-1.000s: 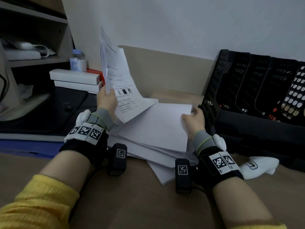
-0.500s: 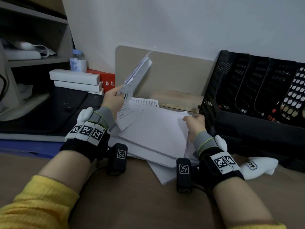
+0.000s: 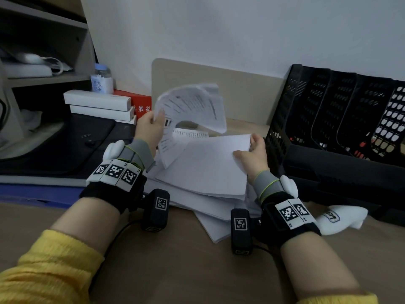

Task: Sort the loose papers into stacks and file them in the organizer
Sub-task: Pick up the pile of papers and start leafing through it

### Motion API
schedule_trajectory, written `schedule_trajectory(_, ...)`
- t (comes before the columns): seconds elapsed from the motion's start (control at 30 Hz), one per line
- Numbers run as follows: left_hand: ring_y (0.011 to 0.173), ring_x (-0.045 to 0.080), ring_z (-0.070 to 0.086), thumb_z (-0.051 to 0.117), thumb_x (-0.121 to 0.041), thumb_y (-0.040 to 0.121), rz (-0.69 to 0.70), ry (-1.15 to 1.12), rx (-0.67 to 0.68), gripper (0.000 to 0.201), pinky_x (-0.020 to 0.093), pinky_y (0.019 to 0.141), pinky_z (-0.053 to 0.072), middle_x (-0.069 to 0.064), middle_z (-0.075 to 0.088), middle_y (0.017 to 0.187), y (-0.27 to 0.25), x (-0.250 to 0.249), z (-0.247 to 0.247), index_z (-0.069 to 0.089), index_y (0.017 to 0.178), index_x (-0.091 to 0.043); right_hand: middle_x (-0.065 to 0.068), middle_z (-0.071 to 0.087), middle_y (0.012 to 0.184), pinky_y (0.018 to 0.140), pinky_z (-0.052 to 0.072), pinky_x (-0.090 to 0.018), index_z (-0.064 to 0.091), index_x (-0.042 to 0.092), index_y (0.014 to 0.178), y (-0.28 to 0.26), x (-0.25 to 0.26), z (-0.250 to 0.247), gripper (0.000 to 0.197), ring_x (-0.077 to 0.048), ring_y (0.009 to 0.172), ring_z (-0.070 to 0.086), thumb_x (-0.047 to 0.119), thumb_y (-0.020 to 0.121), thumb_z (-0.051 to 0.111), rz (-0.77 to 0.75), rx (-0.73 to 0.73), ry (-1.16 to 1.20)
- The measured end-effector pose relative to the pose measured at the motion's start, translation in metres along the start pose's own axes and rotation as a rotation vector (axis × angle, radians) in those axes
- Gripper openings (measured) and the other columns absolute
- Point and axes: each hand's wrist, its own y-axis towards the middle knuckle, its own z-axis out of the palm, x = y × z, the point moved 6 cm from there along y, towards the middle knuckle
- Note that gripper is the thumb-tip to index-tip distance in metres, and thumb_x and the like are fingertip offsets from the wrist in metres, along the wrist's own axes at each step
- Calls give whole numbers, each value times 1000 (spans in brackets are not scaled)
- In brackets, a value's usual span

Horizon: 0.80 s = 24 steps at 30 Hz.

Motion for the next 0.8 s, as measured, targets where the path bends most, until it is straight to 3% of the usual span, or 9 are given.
schedule_trajectory(0.1,100,28,66,41,-42,96,-37,-98,-118,35,53,84,56,8,68,111,5,7,-11,56,118,-18,-12,46,134,102,44,-52,30,6,140,2,-10,-5,72,-32,123,50,2,78,66,148,-37,-11)
schedule_trajectory(0.2,103,26,66,41,-41,96,-53,-154,-171,42,53,84,56,4,66,119,8,8,-15,48,132,-20,-22,57,114,89,50,-58,45,6,87,-1,-13,-9,24,-39,105,61,-1,79,66,233,-64,-13)
schedule_trajectory(0.33,109,23,61,37,-31,102,17,-127,-204,36,48,92,53,1,62,123,-4,-11,-12,47,134,-20,-13,42,130,95,43,-36,39,6,123,-2,-7,-8,54,-22,111,49,4,74,61,93,-90,42)
schedule_trajectory(0.4,114,21,58,35,-28,100,54,-95,-220,41,47,95,51,-1,56,129,-4,-12,-13,37,141,-32,-10,47,130,96,43,-35,41,3,132,-3,0,-11,55,-20,111,51,3,79,56,6,-141,89)
schedule_trajectory(0.47,117,19,54,34,-19,98,80,-74,-185,55,46,98,50,-1,48,140,-10,-19,-10,21,146,-44,-6,57,97,83,48,-38,57,11,104,-4,9,-15,26,-20,87,55,8,79,55,-100,-194,75)
schedule_trajectory(0.57,126,14,42,30,4,99,122,8,-83,74,20,96,41,4,29,155,-14,-26,0,-4,153,-32,-2,62,87,80,49,-37,59,14,97,-7,22,-8,18,-18,81,56,0,90,49,-187,-100,134)
schedule_trajectory(0.67,112,25,56,31,1,99,86,165,-47,62,26,72,51,15,43,143,-14,-26,6,11,153,-22,0,67,95,75,51,-31,60,19,108,-16,32,11,27,-16,82,60,1,96,45,-169,145,257)
schedule_trajectory(0.73,91,14,55,27,9,93,97,206,6,62,20,74,53,9,52,120,-11,-22,9,36,146,-22,-1,68,109,76,54,-24,56,19,125,-24,35,23,34,-11,89,64,2,97,46,-118,313,288)
schedule_trajectory(0.8,91,19,56,23,16,85,69,217,79,66,31,76,57,11,54,123,-11,-17,13,59,128,-18,-1,67,115,76,53,-24,53,19,132,-29,32,31,43,-12,92,65,0,94,47,-74,438,235)
